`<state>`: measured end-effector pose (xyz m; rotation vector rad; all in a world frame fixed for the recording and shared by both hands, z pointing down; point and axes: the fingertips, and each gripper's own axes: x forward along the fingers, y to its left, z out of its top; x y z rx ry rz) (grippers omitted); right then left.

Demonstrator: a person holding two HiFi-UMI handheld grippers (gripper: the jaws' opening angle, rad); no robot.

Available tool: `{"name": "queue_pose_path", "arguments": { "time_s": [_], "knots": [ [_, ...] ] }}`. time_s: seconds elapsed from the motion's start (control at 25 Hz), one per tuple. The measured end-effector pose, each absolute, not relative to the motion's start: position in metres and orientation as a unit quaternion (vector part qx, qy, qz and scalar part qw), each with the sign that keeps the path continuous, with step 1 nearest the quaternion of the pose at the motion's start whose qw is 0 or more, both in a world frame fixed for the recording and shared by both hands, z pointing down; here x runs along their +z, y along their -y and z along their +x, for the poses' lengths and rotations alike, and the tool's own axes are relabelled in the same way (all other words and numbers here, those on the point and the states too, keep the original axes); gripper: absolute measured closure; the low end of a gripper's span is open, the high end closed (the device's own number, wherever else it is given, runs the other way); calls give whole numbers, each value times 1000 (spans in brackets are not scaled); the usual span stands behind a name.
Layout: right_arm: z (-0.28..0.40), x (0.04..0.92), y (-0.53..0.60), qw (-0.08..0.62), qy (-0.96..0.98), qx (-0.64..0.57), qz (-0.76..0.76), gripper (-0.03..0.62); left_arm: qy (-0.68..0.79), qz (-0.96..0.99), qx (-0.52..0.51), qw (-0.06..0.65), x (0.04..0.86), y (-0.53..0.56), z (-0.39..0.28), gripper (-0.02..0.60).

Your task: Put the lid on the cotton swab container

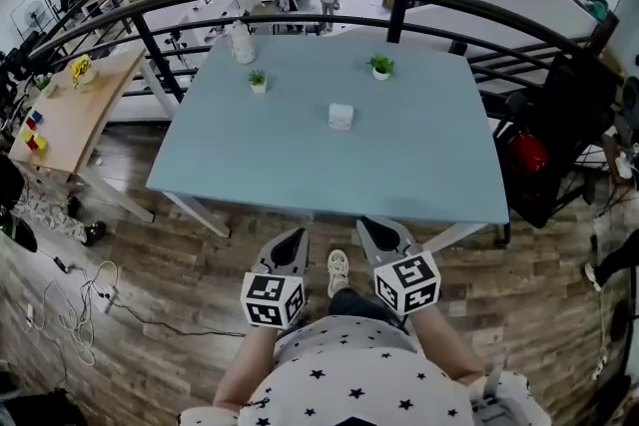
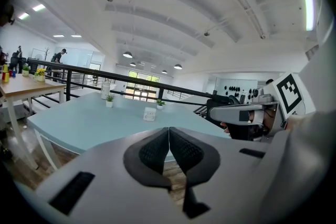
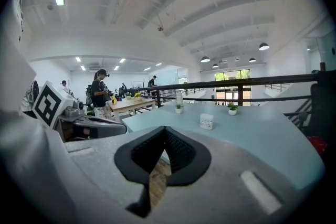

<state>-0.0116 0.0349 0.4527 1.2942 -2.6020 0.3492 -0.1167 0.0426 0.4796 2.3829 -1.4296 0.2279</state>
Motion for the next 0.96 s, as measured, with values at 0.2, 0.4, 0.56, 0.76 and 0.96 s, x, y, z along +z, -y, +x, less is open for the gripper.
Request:
{"name": "queue_pose_path", "arguments": {
  "time_s": [0.2, 0.4, 0.56, 0.76, 0.96],
  "knots": [
    [-12, 455, -39, 112, 883, 114, 441, 588, 504, 843, 75, 174, 479, -45, -117, 577],
    [-12, 454, -41, 111, 885, 112, 437, 588, 506, 841, 79, 174, 479, -46, -116, 577],
    [-12, 453, -42, 110, 886, 111, 437, 588, 506, 841, 80, 176, 481, -47, -118, 577],
    [-12, 452, -39, 109, 886, 111, 436, 588, 507, 840, 78, 178, 480, -44, -119, 577],
    [-16, 453, -36, 108, 887, 109, 436, 588, 507, 840, 75, 180, 481, -42, -122, 577]
  ]
}}
